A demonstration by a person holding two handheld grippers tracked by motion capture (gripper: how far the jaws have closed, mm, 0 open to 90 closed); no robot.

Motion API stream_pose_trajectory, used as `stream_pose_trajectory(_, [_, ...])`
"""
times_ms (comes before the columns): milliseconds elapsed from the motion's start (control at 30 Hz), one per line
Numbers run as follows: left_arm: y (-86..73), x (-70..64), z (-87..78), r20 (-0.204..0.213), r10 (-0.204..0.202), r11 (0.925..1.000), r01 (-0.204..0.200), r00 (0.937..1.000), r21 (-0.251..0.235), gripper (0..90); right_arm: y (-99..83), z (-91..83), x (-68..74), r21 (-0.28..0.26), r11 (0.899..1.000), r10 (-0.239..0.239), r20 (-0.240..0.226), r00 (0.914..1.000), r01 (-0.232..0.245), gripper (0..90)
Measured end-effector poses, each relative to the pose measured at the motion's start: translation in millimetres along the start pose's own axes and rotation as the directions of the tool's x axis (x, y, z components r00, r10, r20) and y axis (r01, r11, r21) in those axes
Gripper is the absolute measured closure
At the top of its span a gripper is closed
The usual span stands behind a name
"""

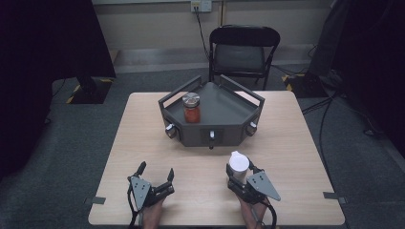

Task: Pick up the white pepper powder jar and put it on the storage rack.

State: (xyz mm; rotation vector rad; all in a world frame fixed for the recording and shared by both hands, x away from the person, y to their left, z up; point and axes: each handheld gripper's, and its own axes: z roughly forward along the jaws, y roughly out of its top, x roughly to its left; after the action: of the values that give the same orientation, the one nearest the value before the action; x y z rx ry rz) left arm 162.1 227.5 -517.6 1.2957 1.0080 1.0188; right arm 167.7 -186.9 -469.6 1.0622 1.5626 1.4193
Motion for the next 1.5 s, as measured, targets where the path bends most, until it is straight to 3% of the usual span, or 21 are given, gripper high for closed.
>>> stream_pose_trajectory(1033, [0.0,0.0,0.0,0.0,0.0,1.0,0.0,1.0,0.0,0.1,20.8,-0.7,-8.9,0.015,1.0,-0.011,-0.026,0.9996,0.012,30.3])
stream_pose_trajectory(1167, [0.0,0.0,0.0,0.0,0.0,1.0,0.0,1.0,0.0,0.1,24.8,-0.9,-10.5,0.016,1.0,0.005,-0.028,0.9996,-0.004,30.3])
stream_pose_trajectory(1500, [0.0,0.0,0.0,0.0,0.0,1.0,0.0,1.0,0.0,0.0,39.7,2.3,-14.7,0.007,1.0,-0.006,-0.036,0.9993,0.006,30.3])
